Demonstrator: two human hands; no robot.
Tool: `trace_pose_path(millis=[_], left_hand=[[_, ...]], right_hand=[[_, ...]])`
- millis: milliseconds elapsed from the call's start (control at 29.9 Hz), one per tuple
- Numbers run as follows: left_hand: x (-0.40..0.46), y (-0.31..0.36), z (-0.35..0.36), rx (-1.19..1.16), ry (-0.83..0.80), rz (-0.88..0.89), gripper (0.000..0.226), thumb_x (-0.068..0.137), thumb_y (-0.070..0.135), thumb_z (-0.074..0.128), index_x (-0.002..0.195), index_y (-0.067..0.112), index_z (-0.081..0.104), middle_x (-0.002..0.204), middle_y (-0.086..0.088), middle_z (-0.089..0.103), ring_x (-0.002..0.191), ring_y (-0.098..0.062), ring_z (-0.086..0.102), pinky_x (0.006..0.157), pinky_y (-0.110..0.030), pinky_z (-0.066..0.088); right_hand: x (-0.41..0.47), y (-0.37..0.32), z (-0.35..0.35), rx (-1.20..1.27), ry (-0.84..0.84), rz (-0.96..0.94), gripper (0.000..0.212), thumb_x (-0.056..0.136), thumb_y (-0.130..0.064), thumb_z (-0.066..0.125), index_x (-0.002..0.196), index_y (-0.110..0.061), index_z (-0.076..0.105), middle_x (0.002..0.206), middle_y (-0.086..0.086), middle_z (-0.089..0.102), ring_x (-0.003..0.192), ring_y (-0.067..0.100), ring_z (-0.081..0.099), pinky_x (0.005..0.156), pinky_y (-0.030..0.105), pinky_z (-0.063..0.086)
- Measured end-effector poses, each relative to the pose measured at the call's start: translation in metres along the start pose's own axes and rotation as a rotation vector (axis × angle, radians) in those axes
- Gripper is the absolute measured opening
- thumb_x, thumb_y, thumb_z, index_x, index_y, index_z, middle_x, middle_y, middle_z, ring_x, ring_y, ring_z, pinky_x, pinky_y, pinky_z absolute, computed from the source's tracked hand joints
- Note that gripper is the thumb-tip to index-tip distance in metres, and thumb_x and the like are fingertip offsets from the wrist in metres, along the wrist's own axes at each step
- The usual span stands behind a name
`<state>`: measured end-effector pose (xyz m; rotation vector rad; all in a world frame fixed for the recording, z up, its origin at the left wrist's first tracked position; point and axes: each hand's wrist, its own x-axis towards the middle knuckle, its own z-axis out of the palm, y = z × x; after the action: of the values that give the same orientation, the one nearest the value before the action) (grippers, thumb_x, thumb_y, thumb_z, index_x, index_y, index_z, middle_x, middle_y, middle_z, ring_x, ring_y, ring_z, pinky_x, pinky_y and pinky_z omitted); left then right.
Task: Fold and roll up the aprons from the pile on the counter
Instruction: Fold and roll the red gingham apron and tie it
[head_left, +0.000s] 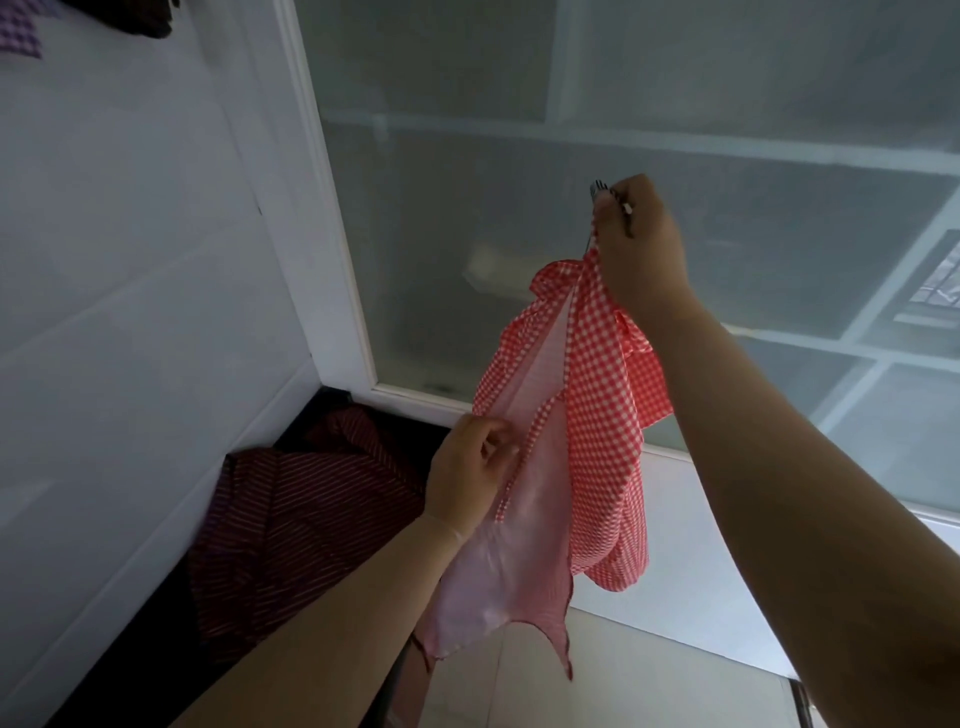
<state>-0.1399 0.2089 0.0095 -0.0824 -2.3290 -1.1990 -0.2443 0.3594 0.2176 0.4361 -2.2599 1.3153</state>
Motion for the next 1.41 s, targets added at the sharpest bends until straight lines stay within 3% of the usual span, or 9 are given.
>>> trace_pose_path(millis=[167,268,435,670,837,971,1038,1239,1406], left_hand=[[-0.005,0.007,-0.003,0.328,0.103,0.661,0.018,0.083,0.004,0.057,0.095,0.017,0.051,0.096,-0.003,0.051,0.081,-0.019,0.052,0.069,-0.029,0.046],[-0.011,0.009,-0.004,0.436,0.049,0.736,0.018,0.085,0.014,0.053,0.103,0.017,0.058,0.103,-0.001,0.055,0.085,-0.022,0.053,0.074,-0.034,0.042],[-0.004,0.026,0.002,0.458,-0.014,0.420,0.022,0.088,0.041,0.053,0.087,0.021,0.061,0.084,0.005,0.061,0.077,-0.021,0.058,0.065,-0.034,0.045],[0.010,0.034,0.012,0.149,-0.081,-0.153,0.021,0.088,0.038,0.055,0.088,0.018,0.047,0.084,0.001,0.055,0.075,-0.022,0.057,0.066,-0.038,0.050],[0.012,0.025,0.005,-0.146,-0.040,-0.326,0.017,0.091,0.021,0.047,0.074,0.018,0.046,0.072,0.000,0.049,0.065,-0.018,0.048,0.064,-0.035,0.043],[0.007,0.019,-0.015,-0.614,-0.316,-0.632,0.018,0.094,0.015,0.054,0.093,-0.001,0.061,0.075,-0.010,0.057,0.068,-0.022,0.053,0.068,-0.034,0.045],[0.006,0.015,-0.025,-0.588,-0.360,-0.654,0.019,0.096,0.013,0.054,0.090,-0.003,0.061,0.068,-0.010,0.062,0.059,-0.020,0.058,0.059,-0.030,0.051],[-0.003,0.035,-0.028,-0.314,0.127,-0.210,0.039,0.090,0.043,0.054,0.061,0.017,0.049,0.052,0.003,0.050,0.049,-0.006,0.046,0.052,-0.023,0.041],[-0.004,0.063,-0.019,0.065,0.237,0.496,0.046,0.090,0.050,0.055,0.065,0.012,0.057,0.061,0.003,0.052,0.056,-0.009,0.046,0.052,-0.022,0.039]], right_hand=[[0.003,-0.008,0.009,-0.005,0.001,0.015,0.014,0.102,-0.026,0.039,0.096,-0.016,0.046,0.072,-0.014,0.050,0.062,-0.001,0.046,0.055,0.019,0.036],[0.005,-0.011,0.015,-0.011,0.008,0.023,0.015,0.102,-0.027,0.038,0.097,-0.015,0.046,0.073,-0.013,0.050,0.064,0.004,0.048,0.054,0.021,0.036],[0.003,-0.015,0.022,0.005,0.006,0.038,0.020,0.102,-0.027,0.039,0.100,-0.011,0.050,0.073,-0.012,0.050,0.067,0.011,0.050,0.059,0.027,0.035],[-0.008,-0.024,0.030,0.005,-0.050,-0.025,0.015,0.102,-0.029,0.039,0.095,-0.017,0.045,0.073,-0.008,0.053,0.067,0.014,0.052,0.061,0.031,0.039],[-0.012,-0.021,0.021,0.020,-0.054,-0.081,0.014,0.101,-0.027,0.040,0.093,-0.016,0.044,0.067,-0.012,0.051,0.059,0.006,0.049,0.056,0.028,0.036],[-0.012,-0.018,0.006,-0.043,-0.049,-0.137,0.014,0.102,-0.026,0.040,0.097,-0.015,0.047,0.065,-0.016,0.047,0.056,-0.002,0.044,0.052,0.026,0.032],[-0.013,-0.018,0.001,-0.086,-0.062,-0.171,0.019,0.102,-0.026,0.040,0.102,-0.010,0.050,0.066,-0.017,0.047,0.056,-0.002,0.044,0.050,0.022,0.032],[-0.015,-0.021,-0.003,-0.142,-0.074,-0.261,0.024,0.102,-0.027,0.038,0.105,-0.006,0.049,0.069,-0.004,0.055,0.060,0.021,0.052,0.056,0.035,0.042],[-0.014,-0.023,0.002,-0.248,-0.075,-0.221,0.028,0.102,-0.031,0.035,0.108,-0.007,0.048,0.077,0.005,0.059,0.067,0.031,0.058,0.059,0.039,0.046]])
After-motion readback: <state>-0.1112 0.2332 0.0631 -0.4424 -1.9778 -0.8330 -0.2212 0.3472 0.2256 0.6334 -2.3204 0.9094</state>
